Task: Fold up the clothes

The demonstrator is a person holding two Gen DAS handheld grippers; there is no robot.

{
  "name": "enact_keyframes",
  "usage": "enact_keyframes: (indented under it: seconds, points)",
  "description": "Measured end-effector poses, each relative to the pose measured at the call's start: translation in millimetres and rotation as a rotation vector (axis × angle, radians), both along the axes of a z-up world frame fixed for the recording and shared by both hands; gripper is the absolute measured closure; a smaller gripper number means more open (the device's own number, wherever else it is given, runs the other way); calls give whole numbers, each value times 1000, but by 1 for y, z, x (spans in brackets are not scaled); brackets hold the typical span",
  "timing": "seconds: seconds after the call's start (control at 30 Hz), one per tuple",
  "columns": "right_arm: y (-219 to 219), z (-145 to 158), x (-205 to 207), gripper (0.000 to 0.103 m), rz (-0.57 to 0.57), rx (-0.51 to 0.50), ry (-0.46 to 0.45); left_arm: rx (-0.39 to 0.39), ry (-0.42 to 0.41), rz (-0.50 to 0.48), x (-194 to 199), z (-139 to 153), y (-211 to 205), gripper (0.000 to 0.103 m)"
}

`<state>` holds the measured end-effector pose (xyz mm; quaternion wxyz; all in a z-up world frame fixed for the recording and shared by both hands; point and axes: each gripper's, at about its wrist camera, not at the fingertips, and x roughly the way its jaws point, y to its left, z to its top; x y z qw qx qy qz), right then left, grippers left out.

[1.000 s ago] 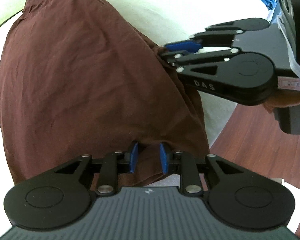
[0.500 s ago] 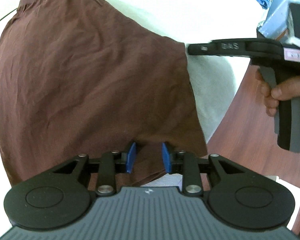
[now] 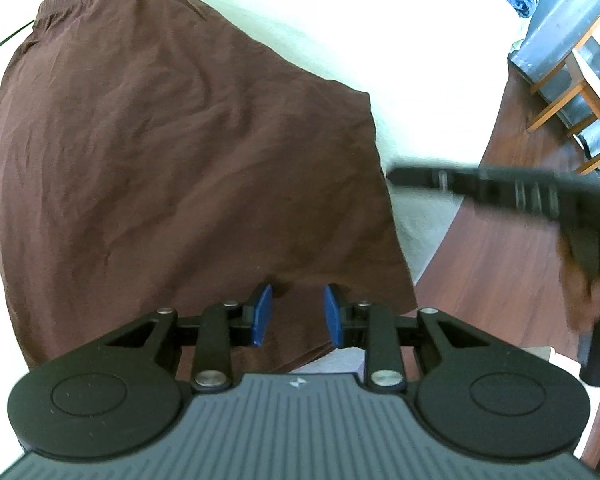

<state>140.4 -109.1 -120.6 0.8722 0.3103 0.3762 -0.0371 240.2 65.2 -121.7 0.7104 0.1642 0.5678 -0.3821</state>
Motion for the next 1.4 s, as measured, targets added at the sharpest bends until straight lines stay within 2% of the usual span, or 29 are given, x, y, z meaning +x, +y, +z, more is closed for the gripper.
enact_keyframes:
  seconds: [0.17, 0.3, 0.37, 0.53, 0.67, 0.7, 0.73, 0.87, 1.0, 1.27, 1.4]
  points:
    - [-30, -8, 29, 87, -35, 96, 7, -90, 34, -6, -12, 12, -6, 68]
    - [-40, -16, 45, 87, -40, 125, 23, -103, 42, -27, -27, 5, -20, 68]
    - [-41, -22, 56, 102, -34, 123, 30, -100, 48, -21, -31, -2, -25, 68]
    - [-41, -19, 68, 103, -3, 37, 15, -100, 76, -23, -38, -11, -31, 68]
    - [-49, -31, 64, 103, -51, 96, 37, -89, 93, -53, -43, -13, -29, 68]
    - [-51, -30, 61, 101, -73, 119, 48, -81, 94, -63, -45, -13, -27, 68]
    - [-50, -28, 58, 93, -80, 124, 54, -74, 94, -71, -46, -12, -25, 68]
    - [-30, -13, 26, 93, -19, 141, 61, -46, 90, -87, -50, -10, -15, 68]
    - [6, -20, -3, 93, 62, 181, 125, -29, 87, -66, -47, -9, -8, 68]
    - [22, -35, -15, 93, 40, 216, 171, -29, 59, -38, -44, -9, -2, 68]
    - [20, -40, -18, 93, 23, 226, 185, -43, 38, -14, -37, 4, 18, 68]
